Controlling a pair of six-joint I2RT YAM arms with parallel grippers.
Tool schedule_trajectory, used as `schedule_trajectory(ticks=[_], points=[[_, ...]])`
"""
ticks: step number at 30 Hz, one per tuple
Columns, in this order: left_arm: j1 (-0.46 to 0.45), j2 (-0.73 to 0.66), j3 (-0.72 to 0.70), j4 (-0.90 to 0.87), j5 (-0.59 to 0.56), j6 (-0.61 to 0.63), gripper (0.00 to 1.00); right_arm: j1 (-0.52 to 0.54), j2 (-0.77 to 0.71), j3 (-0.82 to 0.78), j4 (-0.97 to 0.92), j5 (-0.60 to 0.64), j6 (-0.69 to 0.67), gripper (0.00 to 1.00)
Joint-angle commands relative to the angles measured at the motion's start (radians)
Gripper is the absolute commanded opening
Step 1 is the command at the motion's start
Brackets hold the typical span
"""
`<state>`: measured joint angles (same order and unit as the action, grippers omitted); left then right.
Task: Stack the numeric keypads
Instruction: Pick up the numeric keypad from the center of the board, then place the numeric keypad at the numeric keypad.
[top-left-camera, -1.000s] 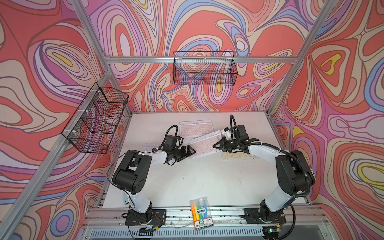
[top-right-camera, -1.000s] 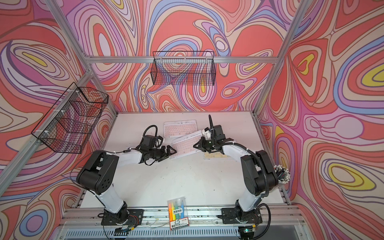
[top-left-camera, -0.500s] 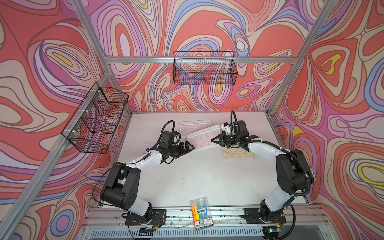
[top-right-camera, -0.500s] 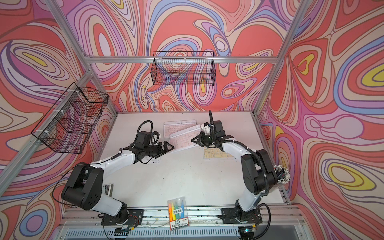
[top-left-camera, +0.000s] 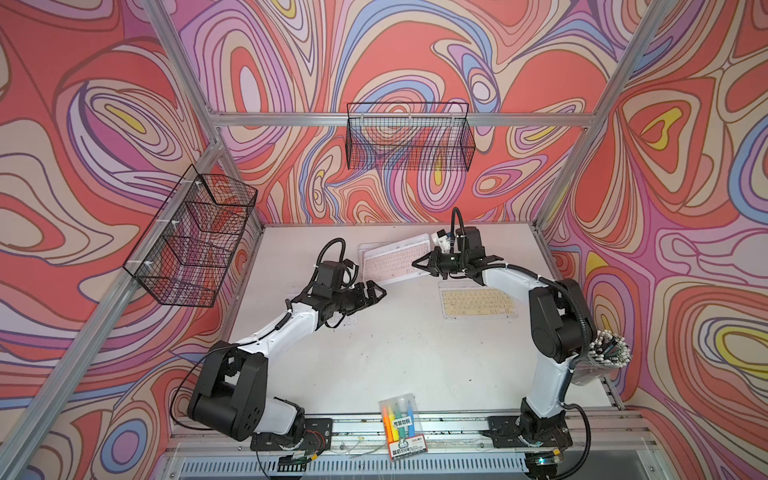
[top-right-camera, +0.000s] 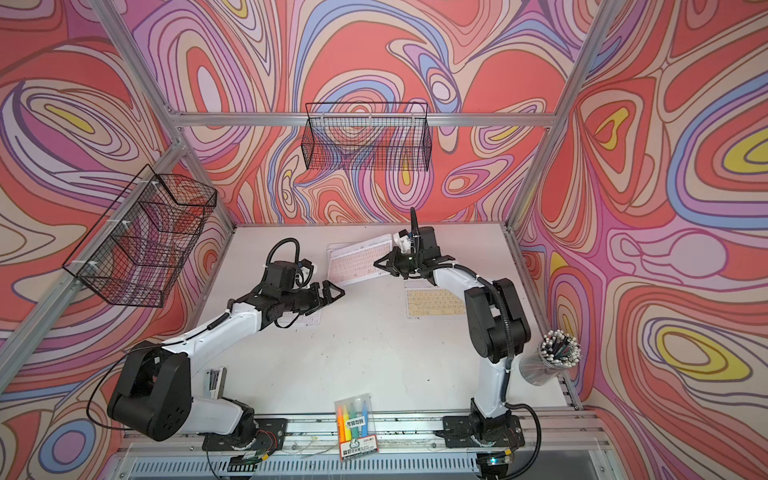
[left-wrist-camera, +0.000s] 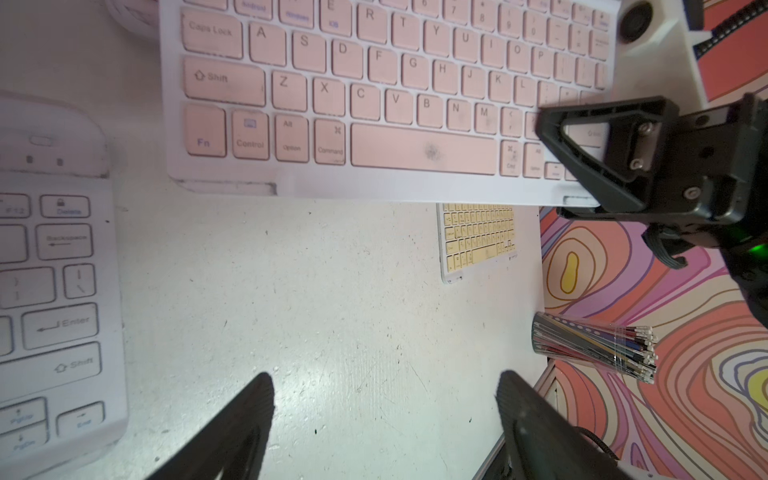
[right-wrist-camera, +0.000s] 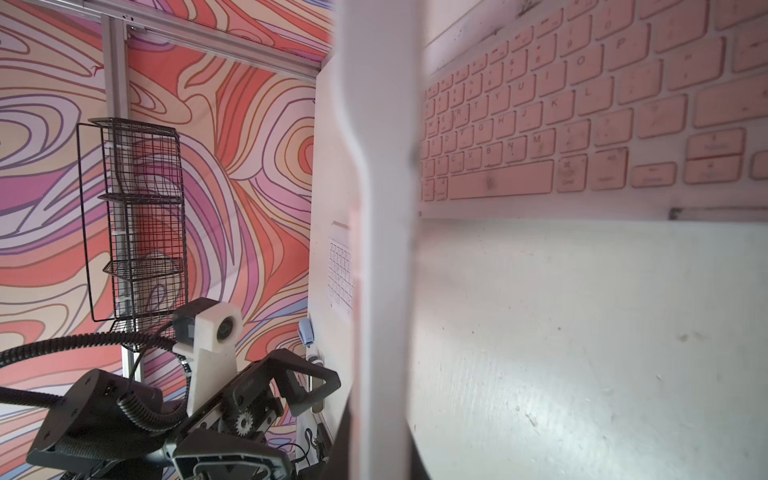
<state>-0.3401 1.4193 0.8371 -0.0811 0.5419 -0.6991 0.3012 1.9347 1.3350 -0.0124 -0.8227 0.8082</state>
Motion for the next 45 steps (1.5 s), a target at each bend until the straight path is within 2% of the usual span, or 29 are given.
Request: schedule_trajectory(ticks=[1, 24, 38, 45], points=[[0.005, -0.009, 0.013, -0.031, -0.01, 0.017, 0.87, -0.005, 0.039, 0.08, 0.093, -0.062, 0.031, 0.0], [0.052, -0.049, -0.028, 0.011, 0.025, -0.016, 0.88, -0.056, 0.371, 0.487, 0.027, -0.145, 0.04, 0.0], [0.072, -0.048, -0.024, -0.021, 0.003, 0.009, 0.88, -0.085, 0.515, 0.56, 0.056, -0.216, 0.08, 0.0], [0.072, -0.017, -0.033, 0.0, 0.019, 0.002, 0.88, -0.103, 0.53, 0.531, 0.082, -0.249, 0.094, 0.0]])
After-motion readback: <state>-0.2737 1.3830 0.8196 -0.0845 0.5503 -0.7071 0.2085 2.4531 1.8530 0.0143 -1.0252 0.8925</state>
